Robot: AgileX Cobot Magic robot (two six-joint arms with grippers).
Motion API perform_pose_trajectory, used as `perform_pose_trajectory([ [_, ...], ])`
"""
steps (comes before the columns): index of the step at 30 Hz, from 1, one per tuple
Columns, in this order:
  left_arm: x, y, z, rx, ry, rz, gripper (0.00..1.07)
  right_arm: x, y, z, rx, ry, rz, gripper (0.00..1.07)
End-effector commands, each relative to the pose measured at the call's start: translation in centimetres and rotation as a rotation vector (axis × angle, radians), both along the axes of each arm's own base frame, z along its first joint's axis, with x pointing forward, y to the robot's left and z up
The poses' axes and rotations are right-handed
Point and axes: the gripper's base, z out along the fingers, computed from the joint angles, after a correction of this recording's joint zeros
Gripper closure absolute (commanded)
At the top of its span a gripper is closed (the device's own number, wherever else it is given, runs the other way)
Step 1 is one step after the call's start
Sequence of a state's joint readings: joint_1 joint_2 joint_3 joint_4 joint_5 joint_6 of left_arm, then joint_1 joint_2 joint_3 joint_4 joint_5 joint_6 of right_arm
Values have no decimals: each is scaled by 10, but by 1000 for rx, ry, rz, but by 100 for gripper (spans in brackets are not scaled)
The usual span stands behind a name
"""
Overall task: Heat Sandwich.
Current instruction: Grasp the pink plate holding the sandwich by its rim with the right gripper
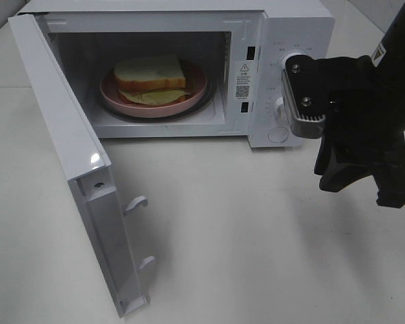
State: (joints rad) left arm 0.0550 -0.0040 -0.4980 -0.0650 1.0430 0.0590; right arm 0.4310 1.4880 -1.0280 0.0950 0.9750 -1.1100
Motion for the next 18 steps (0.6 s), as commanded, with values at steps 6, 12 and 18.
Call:
perform_pose_trajectory([
  [6,-3,-1,0,-4,-32,-1,5,0,7,3,-89,-104,87,45],
  [12,-3,-1,0,-4,-32,-1,5,1,10,4,-72,-126,23,21],
  [18,-3,-1,0,-4,-32,-1,5,3,8,4,-82,-145,-14,12],
])
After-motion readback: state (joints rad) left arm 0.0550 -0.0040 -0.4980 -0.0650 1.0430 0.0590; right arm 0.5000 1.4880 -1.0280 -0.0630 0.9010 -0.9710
